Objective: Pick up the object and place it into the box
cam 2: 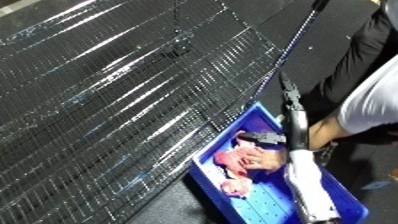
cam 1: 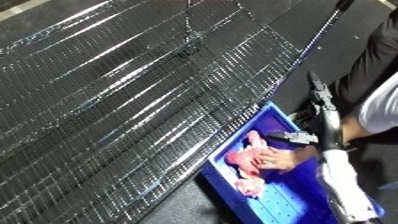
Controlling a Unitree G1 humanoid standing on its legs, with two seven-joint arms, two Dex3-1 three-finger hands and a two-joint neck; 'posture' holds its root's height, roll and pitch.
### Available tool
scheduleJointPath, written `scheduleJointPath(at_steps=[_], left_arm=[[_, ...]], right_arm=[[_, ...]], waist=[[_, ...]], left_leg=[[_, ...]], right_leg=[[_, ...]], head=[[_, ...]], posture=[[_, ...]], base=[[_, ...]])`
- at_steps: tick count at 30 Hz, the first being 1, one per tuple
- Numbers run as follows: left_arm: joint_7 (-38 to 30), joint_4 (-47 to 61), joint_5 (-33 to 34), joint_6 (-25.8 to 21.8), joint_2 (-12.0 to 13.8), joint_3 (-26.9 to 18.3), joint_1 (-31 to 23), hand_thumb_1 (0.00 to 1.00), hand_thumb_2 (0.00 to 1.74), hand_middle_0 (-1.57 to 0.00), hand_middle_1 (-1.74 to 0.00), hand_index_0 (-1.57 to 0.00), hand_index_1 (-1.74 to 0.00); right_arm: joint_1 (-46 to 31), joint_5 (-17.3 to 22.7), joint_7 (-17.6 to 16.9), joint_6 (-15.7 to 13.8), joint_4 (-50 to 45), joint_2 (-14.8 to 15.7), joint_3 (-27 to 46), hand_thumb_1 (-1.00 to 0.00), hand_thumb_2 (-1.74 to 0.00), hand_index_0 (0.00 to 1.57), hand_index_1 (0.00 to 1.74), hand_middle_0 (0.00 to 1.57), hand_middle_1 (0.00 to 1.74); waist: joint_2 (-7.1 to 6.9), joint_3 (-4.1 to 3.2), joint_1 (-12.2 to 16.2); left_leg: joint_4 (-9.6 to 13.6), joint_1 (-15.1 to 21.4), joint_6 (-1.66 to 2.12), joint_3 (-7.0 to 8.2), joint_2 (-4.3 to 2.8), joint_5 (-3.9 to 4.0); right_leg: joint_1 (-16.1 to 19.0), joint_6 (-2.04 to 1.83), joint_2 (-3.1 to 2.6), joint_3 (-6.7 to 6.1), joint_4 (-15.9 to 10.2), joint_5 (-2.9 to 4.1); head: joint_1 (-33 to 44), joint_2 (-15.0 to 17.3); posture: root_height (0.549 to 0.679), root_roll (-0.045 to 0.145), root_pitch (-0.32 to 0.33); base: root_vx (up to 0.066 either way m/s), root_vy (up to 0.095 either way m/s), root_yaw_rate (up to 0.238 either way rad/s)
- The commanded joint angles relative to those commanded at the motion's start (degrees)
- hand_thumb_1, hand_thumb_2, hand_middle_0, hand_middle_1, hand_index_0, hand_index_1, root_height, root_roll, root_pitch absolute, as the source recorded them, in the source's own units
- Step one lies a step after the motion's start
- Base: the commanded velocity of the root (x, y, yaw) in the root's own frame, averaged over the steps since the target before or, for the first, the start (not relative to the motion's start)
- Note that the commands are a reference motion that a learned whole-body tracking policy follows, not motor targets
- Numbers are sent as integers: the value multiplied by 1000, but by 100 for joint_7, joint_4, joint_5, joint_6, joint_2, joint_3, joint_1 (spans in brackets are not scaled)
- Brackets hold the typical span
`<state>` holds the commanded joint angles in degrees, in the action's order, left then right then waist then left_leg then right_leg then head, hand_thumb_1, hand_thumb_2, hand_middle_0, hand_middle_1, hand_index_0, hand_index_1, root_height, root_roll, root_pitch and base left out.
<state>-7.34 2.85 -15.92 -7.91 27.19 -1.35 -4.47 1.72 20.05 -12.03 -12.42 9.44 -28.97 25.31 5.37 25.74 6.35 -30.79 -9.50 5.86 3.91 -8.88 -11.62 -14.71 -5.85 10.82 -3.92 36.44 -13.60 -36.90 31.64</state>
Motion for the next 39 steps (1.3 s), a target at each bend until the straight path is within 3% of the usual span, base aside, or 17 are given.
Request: scheduleJointPath(at_steps=[7, 22, 25, 39], left_arm=[[-41, -9, 1, 82, -52, 45, 25, 1000, 1740, -1570, -1740, -1570, -1740], [-296, -89, -52, 77, -368, 196, 203, 1000, 1740, -1570, -1740, -1570, -1740], [-326, -132, -121, 78, -426, 229, 250, 1000, 1740, -1570, -1740, -1570, -1740], [-438, -192, -234, 45, -482, 188, 428, 1000, 1740, -1570, -1740, -1570, -1740]], right_arm=[[178, 232, 264, 41, -395, 220, -549, 0, 0, 0, 0, 0, 0], [404, -137, 641, 226, -992, 387, -1884, 0, 0, 0, 0, 0, 0], [436, -227, 651, 253, -1020, 400, -2040, 0, 0, 0, 0, 0, 0], [511, -340, 655, 260, -935, 430, -2355, 0, 0, 0, 0, 0, 0]], waist=[[-131, -9, -200], [-302, -71, -565], [-318, -83, -612], [-362, -94, -745]], left_leg=[[-11, -58, -1, -108, 11, 37], [49, -33, -14, -265, 53, 55], [45, -26, -17, -288, 55, 51], [30, -11, -30, -343, 69, 39]], right_leg=[[29, 11, 11, 65, 29, -35], [154, 4, 74, 219, 64, -103], [175, 5, 79, 238, 70, -119], [179, -22, 101, 299, 114, -144]], head=[[651, 13], [2460, 203], [2745, 91], [2930, 317]], posture=[[649, 62, -103], [650, 58, -108], [649, 57, -110], [648, 55, -114]], base=[[-1, -8, 108], [7, 0, 80], [9, 6, 53], [1, 9, 29]])
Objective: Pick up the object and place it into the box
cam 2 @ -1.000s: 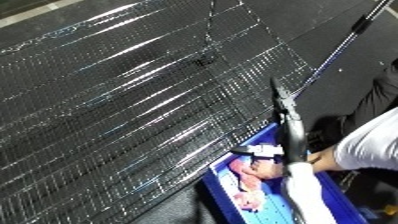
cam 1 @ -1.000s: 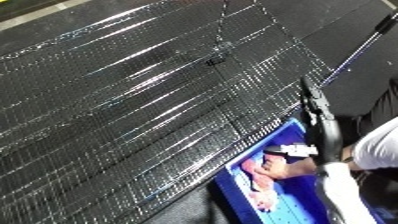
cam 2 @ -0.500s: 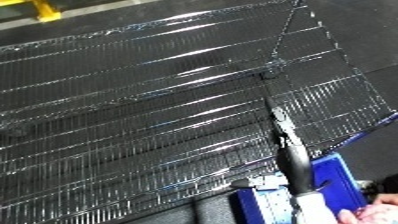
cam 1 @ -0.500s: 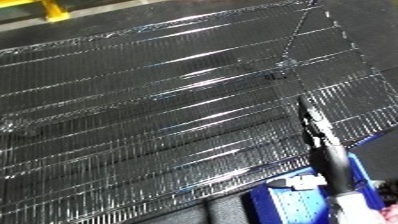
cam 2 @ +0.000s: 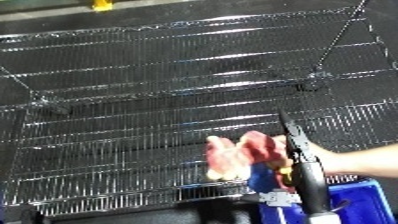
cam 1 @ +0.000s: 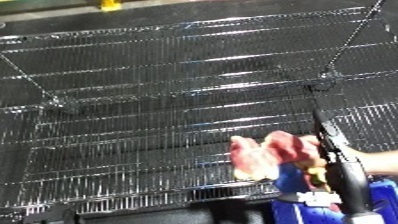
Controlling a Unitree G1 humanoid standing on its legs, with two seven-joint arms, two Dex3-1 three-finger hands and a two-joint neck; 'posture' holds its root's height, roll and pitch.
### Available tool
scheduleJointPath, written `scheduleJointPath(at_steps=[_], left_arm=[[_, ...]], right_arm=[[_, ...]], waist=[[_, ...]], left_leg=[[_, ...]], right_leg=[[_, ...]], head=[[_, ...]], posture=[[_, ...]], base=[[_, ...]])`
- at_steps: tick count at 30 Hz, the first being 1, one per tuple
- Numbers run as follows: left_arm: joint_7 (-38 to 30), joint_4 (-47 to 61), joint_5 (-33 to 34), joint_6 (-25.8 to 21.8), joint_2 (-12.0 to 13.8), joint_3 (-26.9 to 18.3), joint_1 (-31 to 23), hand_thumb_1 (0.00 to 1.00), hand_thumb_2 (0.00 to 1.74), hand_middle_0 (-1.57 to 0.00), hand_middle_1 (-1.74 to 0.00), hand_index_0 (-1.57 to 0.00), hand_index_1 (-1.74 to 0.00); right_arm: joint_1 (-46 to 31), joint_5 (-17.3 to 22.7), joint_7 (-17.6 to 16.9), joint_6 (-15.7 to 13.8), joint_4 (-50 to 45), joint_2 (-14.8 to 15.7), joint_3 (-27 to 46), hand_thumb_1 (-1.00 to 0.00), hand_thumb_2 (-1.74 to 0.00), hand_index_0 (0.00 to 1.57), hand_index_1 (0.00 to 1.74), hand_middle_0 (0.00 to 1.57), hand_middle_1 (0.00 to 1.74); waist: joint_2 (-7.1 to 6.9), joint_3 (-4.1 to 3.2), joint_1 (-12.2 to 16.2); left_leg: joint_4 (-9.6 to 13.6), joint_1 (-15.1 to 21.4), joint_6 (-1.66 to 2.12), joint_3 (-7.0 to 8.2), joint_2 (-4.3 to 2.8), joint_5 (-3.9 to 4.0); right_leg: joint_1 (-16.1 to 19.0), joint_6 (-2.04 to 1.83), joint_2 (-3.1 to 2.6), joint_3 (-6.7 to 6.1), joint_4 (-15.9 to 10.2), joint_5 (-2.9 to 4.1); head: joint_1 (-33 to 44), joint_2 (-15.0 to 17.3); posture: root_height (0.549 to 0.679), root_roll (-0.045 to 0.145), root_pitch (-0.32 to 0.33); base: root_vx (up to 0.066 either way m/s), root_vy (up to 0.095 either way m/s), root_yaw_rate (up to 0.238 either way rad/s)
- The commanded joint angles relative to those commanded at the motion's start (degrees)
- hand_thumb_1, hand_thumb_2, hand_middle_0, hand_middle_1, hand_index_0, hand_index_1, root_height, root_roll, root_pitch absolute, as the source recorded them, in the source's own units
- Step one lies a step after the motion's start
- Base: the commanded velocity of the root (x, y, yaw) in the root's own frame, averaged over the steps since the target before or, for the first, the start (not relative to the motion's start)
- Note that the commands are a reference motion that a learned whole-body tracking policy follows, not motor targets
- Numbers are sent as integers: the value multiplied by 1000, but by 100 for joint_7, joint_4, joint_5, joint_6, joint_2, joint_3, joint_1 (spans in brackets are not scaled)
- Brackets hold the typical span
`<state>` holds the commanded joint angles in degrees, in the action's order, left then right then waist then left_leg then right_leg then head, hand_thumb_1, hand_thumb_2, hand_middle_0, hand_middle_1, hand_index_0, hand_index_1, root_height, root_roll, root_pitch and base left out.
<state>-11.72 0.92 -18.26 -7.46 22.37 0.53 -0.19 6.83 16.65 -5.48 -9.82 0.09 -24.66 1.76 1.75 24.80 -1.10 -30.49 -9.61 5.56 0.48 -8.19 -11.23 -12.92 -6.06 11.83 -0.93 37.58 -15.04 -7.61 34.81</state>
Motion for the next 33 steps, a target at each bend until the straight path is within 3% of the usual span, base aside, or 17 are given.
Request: scheduleJointPath(at_steps=[18, 27, 33], left_arm=[[54, 48, 88, 28, -10, -82, -102, 1000, 1740, -1570, -1740, -1570, -1740], [85, 87, -5, 54, 38, -94, -161, 1000, 1740, -1570, -1740, -1570, -1740], [113, 97, -32, 53, 94, -21, -124, 1000, 1740, -1570, -1740, -1570, -1740]], right_arm=[[-50, -363, 0, 56, -23, -155, 81, 0, 0, 0, 0, 0, 0], [90, -585, 49, 152, -123, -409, 63, 0, 0, 0, 0, 0, 0], [356, -891, 133, 230, -169, -745, -128, 0, 0, 0, 0, 0, 0]], waist=[[-15, -12, 25], [-35, -6, -12], [-54, 4, -60]], left_leg=[[32, 9, 4, 23, -27, -9], [30, 4, 12, 13, -31, -7], [15, -14, 18, 8, -29, -10]], right_leg=[[-44, -37, -16, -25, -39, 9], [-48, -45, -12, -27, -29, 3], [-61, -46, -13, -15, -21, 10]], head=[[-240, 216], [-293, 199], [-305, 270]], posture=[[648, 53, -110], [647, 53, -110], [647, 52, -108]], base=[[3, 5, -13], [13, -1, 3], [7, -1, 15]])
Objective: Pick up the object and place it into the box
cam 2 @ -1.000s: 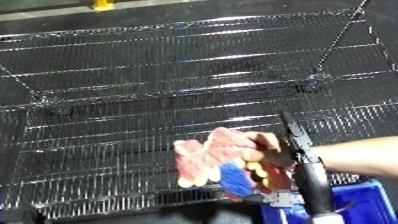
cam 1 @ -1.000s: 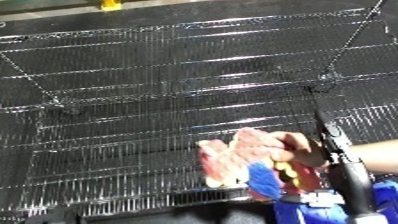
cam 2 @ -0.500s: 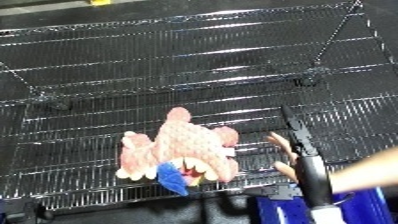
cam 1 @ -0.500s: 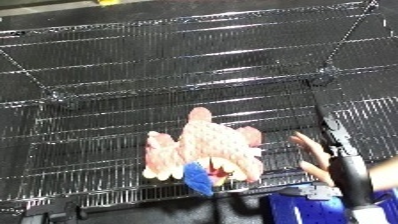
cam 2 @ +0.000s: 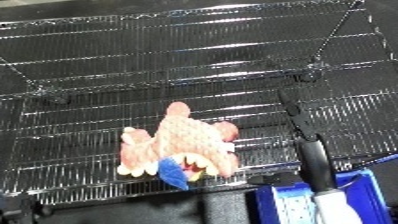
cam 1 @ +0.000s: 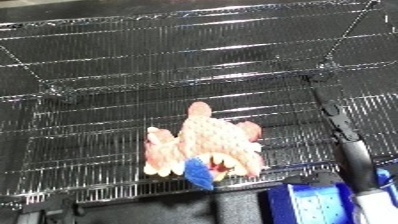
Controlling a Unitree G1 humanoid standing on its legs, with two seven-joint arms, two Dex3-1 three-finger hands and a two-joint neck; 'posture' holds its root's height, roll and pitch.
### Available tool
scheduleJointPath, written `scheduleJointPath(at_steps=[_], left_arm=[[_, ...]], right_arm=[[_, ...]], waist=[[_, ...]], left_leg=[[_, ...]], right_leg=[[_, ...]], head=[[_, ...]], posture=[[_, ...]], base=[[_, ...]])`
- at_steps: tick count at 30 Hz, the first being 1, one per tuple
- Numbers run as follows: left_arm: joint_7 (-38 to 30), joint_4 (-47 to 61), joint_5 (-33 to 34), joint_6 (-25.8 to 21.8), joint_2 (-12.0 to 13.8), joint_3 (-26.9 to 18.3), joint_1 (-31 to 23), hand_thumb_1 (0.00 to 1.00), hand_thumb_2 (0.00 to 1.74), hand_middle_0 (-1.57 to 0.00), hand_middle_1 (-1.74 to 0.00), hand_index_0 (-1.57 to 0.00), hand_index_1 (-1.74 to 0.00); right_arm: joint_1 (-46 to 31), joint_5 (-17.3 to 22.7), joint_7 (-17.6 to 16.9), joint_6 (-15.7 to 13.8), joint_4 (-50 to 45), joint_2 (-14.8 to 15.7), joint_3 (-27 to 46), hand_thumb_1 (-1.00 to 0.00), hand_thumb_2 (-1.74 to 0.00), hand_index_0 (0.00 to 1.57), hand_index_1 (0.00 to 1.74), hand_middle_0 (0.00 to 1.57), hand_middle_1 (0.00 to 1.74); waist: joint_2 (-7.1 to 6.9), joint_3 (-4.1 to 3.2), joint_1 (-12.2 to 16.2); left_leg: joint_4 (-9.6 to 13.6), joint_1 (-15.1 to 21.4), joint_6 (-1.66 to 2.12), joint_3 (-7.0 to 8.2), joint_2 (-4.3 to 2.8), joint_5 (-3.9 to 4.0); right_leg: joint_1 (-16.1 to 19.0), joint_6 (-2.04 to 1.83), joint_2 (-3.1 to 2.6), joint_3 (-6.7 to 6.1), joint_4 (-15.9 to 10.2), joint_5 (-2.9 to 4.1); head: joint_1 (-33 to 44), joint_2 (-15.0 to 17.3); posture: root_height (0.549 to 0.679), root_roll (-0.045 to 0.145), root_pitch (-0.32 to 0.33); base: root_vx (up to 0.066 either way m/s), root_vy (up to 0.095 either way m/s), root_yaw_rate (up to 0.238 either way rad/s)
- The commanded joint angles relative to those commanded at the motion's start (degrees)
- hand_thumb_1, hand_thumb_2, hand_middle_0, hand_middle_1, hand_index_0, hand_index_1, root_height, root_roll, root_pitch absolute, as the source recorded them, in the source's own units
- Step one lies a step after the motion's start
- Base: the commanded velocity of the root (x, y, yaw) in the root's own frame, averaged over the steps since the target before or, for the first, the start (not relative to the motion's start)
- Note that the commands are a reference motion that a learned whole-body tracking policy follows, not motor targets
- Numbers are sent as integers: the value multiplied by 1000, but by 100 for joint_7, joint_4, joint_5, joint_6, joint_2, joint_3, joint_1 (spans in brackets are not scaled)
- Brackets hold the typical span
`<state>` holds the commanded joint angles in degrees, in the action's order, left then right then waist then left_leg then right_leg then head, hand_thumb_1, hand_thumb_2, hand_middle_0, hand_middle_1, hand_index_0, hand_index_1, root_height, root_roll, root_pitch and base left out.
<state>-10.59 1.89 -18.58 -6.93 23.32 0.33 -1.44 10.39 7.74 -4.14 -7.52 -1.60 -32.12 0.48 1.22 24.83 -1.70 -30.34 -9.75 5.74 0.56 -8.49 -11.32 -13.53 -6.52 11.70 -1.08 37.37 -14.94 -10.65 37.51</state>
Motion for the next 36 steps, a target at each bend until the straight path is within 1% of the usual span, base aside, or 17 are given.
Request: scheduleJointPath(at_steps=[4, 7, 11, 13, 16, 19, 22, 25, 30, 31, 32, 34, 36], left_arm=[[34, -15, -36, -18, 73, 57, 25, 1000, 1740, -1570, -1740, -1570, -1740], [37, -41, -78, -48, 136, 60, 33, 1000, 1740, -1570, -1740, -1570, -1740], [8, -81, -180, -101, 236, 35, 35, 1000, 1740, -1570, -1740, -1570, -1740], [-8, -90, -214, -124, 289, 35, 39, 1000, 1740, -1570, -1740, -1570, -1740], [-16, -101, -241, -147, 337, 58, 53, 1000, 1740, -1570, -1740, -1570, -1740], [-22, -117, -271, -182, 365, 86, 68, 1000, 1740, -1570, -1740, -1570, -1740], [-20, -138, -287, -205, 369, 135, 71, 1000, 1740, -1570, -1740, -1570, -1740], [-24, -153, -295, -230, 385, 194, 85, 1000, 1740, -1570, -1740, -1570, -1740], [-30, -166, -353, -305, 468, 329, 178, 1000, 1740, -1570, -1740, -1570, -1740], [-30, -166, -353, -305, 468, 329, 178, 1000, 1740, -1570, -1740, -1570, -1740], [-41, -177, -365, -336, 484, 360, 193, 1000, 1740, -1570, -1740, -1570, -1740], [-50, -185, -370, -361, 508, 387, 202, 1000, 1740, -1570, -1740, -1570, -1740], [-51, -195, -376, -378, 528, 407, 223, 1000, 1740, -1570, -1740, -1570, -1740]], right_arm=[[311, -196, 117, 45, -27, -349, -223, 0, 0, 0, 0, 0, 0], [592, -301, 193, 81, 7, -634, -421, 0, 0, 0, 0, 0, 0], [1015, -453, 266, 140, 194, -1032, -727, 0, 0, 0, 0, 0, 0], [1268, -620, 307, 181, 346, -1239, -941, 0, 0, 0, 0, 0, 0], [1602, -867, 360, 238, 574, -1427, -1261, 0, 0, 0, 0, 0, 0], [1893, -1055, 414, 269, 838, -1447, -1599, 0, 0, 0, 0, 0, 0], [2185, -1269, 467, 287, 1146, -1405, -1961, 0, 0, 0, 0, 0, 0], [2462, -1439, 483, 300, 1410, -1351, -2263, 0, 0, 0, 0, 0, 0], [3093, -1780, 555, 327, 1957, -1229, -2906, 0, 0, 0, 0, 0, 0], [3093, -1780, 555, 327, 1957, -1229, -2906, 0, 0, 0, 0, 0, 0], [3341, -1845, 570, 332, 2176, -1158, -3165, 0, 0, 0, 0, 0, 0], [3556, -1881, 586, 342, 2373, -1084, -3379, 0, 0, 0, 0, 0, 0], [3767, -1914, 599, 346, 2559, -999, -3579, 0, 0, 0, 0, 0, 0]], waist=[[-20, -5, -55], [-31, 3, -112], [-39, 28, -209], [-41, 48, -271], [-34, 87, -353], [-28, 112, -427], [-30, 134, -506], [-27, 175, -582], [-24, 225, -753], [-24, 225, -753], [-25, 246, -806], [-25, 263, -859], [-25, 278, -897]], left_leg=[[-4, -11, 4, -14, 1, 7], [-14, -20, 7, -33, 8, 13], [-27, -45, 10, -55, 22, 22], [-38, -65, 8, -71, 32, 26], [-56, -96, 1, -98, 47, 31], [-52, -120, -7, -116, 62, 32], [-49, -139, -15, -137, 76, 28], [-71, -177, -25, -170, 93, 22], [-107, -259, -37, -224, 135, 11], [-107, -259, -37, -224, 135, 11], [-124, -288, -37, -240, 144, 7], [-125, -315, -41, -259, 152, 11], [-116, -333, -44, -271, 160, 16]], right_leg=[[0, -2, 5, 13, -5, 12], [4, -1, 12, 24, -2, 20], [-1, 1, 28, 37, 5, 41], [-9, 0, 35, 48, 12, 54], [-16, -3, 42, 69, 10, 74], [-18, -10, 47, 85, -24, 101], [-7, -15, 51, 102, -63, 124], [-16, -15, 52, 115, -82, 143], [-35, -22, 59, 146, -114, 164], [-35, -22, 59, 146, -114, 164], [-41, -23, 58, 155, -130, 174], [-49, -27, 60, 171, -148, 191], [-53, -31, 63, 187, -168, 209]], head=[[-20, 90], [-38, 33], [-58, -60], [-82, -56], [-155, -141], [-174, -5], [-235, -41], [-264, -50], [-412, -37], [-412, -37], [-426, -67], [-427, -5], [-406, -12]], posture=[[647, 51, -107], [648, 50, -107], [648, 49, -106], [648, 48, -105], [648, 46, -103], [648, 44, -99], [649, 42, -96], [649, 41, -94], [649, 37, -88], [649, 37, -88], [649, 36, -85], [649, 34, -82], [650, 33, -79]], base=[[15, -1, 35], [19, 3, 46], [16, 10, 44], [11, 12, 43], [11, 10, 40], [11, 12, 28], [17, 9, 18], [12, 7, 20], [8, 14, 34], [13, 15, 40], [11, 7, 35], [8, 6, 43], [10, 12, 34]])
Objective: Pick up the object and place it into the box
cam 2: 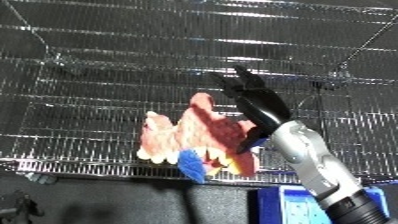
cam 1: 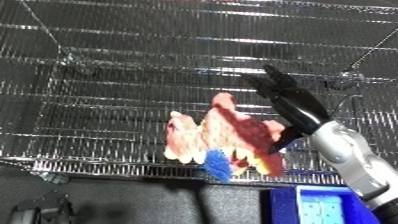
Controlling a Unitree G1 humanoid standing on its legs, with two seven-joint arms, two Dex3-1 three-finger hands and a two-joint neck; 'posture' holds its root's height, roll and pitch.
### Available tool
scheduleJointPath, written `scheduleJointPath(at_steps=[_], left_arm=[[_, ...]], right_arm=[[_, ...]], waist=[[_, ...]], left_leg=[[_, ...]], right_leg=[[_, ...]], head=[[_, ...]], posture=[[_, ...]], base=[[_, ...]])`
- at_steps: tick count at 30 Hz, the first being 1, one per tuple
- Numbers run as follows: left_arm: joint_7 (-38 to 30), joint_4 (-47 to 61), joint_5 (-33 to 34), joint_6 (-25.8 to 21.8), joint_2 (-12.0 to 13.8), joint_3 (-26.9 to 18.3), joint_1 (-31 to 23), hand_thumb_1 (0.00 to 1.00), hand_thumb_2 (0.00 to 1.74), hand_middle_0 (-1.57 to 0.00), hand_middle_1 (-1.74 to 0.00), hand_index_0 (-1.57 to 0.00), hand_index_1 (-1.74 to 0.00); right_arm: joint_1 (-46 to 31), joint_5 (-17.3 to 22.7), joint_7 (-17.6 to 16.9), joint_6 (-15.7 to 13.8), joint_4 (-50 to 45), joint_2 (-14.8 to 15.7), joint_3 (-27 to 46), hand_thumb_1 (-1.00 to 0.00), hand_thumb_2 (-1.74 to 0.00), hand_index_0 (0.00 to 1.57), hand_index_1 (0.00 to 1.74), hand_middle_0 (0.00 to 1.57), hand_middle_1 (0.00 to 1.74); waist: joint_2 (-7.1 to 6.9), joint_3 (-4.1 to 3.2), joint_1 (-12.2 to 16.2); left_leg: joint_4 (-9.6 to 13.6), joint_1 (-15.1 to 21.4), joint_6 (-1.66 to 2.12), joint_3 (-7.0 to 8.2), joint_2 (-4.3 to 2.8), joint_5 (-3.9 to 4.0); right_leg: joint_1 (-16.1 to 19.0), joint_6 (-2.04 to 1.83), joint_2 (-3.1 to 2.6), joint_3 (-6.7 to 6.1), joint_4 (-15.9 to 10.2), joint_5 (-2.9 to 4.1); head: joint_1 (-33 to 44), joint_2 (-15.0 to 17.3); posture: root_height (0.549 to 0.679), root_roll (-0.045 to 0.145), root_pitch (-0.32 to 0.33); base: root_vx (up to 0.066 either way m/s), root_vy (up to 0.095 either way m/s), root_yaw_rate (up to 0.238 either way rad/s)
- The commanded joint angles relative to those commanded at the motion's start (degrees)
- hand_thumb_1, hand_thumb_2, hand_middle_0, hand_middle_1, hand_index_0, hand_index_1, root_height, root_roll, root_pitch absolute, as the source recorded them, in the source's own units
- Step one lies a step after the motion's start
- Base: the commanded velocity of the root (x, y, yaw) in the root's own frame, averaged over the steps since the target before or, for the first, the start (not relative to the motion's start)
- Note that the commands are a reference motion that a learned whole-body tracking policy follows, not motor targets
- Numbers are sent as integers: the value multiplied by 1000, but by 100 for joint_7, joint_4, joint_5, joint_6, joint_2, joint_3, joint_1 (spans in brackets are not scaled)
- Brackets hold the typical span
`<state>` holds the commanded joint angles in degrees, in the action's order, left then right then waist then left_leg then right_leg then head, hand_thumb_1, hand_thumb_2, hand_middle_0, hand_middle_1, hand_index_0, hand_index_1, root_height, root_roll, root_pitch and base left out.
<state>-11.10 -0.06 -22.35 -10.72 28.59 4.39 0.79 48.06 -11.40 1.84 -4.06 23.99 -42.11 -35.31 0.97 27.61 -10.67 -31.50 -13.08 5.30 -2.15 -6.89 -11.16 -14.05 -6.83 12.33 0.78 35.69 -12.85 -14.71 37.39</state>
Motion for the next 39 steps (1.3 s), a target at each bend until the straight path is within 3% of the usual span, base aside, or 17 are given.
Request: scheduleJointPath(at_steps=[9, 16, 24, 34, 39], left_arm=[[17, -20, -42, -80, 57, 64, 65, 1000, 1740, -1570, -1740, -1570, -1740], [-19, 16, -42, -109, 56, 22, 56, 1000, 1740, -1570, -1740, -1570, -1740], [-36, 63, 20, -119, 3, -6, -21, 1000, 1740, -1570, -1740, -1570, -1740], [-55, 133, 127, -111, -149, -37, -55, 1000, 1740, -1570, -1740, -1570, -1740], [-40, 148, 130, -111, -158, -76, -50, 1000, 1740, -1570, -1740, -1570, -1740]], right_arm=[[817, -326, 203, -37, 767, 337, -859, 0, 0, 0, 0, 0, 0], [910, -376, 296, -49, 1035, 678, -1070, 0, 0, 0, 0, 0, 0], [560, -516, 381, -44, 1489, 1090, -1105, 0, 0, 0, 0, 0, 0], [219, -805, 482, -8, 2219, 1906, -1157, 0, 0, 0, 0, 0, 0], [169, -750, 496, 21, 2451, 2074, -1119, -250, -435, 393, 435, 393, 435]], waist=[[19, 127, -225], [31, 209, -320], [23, 218, -348], [22, 218, -304], [17, 218, -276]], left_leg=[[-5, -141, -7, -80, 48, 29], [-1, -234, -10, -128, 62, 40], [33, -315, -11, -151, 49, 37], [93, -333, -17, -129, 15, 22], [129, -302, -13, -112, 1, 26]], right_leg=[[-32, 13, 3, 83, -76, 53], [-69, 14, 7, 127, -110, 73], [-127, 9, -11, 159, -153, 79], [-168, 3, -45, 159, -213, 85], [-161, 2, -51, 149, -222, 87]], head=[[-7, -12], [-35, -1], [61, -16], [182, -63], [167, -141]], posture=[[650, 26, -65], [651, 23, -54], [651, 20, -38], [652, 19, -27], [652, 19, -29]], base=[[10, 8, 60], [12, 7, 47], [0, 4, 17], [-9, 9, -17], [-14, 8, -30]])
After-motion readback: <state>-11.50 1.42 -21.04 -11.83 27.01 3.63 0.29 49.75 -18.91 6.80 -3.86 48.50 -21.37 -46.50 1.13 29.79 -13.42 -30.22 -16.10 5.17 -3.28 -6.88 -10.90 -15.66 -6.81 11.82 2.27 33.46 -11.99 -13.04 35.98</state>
